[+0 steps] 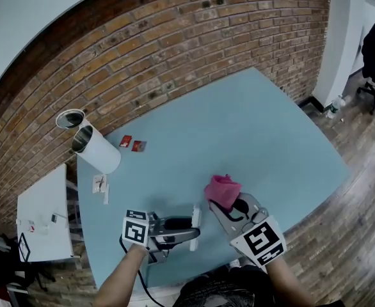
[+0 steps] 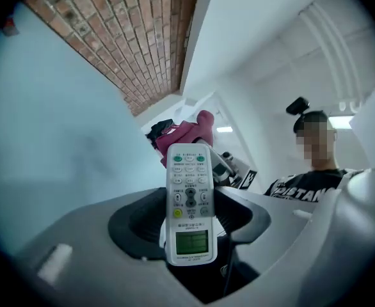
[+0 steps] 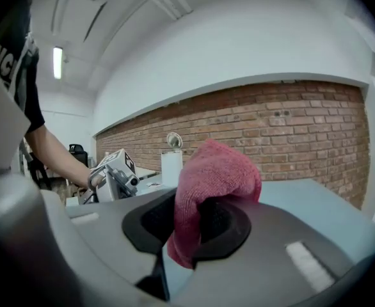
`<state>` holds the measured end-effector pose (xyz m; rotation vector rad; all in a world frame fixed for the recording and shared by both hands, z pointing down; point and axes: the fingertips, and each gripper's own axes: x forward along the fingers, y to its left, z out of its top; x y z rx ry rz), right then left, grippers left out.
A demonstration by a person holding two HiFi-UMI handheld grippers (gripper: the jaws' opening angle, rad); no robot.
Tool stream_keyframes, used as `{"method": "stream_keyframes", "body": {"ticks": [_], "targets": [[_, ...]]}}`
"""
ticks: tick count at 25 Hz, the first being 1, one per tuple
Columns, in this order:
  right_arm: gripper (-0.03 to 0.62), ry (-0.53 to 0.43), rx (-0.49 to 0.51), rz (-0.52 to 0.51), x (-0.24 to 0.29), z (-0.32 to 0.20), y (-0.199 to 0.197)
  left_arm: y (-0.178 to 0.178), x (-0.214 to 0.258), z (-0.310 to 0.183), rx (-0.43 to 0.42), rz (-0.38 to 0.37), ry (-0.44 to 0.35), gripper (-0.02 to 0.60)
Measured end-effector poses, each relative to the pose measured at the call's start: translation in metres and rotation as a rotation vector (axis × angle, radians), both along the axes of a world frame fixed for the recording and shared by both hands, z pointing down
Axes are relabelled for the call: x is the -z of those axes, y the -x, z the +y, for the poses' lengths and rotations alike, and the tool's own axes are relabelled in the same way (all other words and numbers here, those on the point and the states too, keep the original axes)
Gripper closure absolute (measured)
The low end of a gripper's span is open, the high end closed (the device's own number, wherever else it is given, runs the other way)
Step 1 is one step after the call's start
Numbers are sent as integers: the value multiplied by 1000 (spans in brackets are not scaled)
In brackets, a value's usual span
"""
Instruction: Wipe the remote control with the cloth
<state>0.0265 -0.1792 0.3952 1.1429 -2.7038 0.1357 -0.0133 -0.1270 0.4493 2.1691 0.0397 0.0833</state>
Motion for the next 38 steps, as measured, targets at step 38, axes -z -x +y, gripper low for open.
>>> {"method": "stream_keyframes", "body": {"ticks": [38], "targets": [[531, -162, 71, 147, 19, 40, 47, 35, 54, -65, 475, 476, 210, 345]]}}
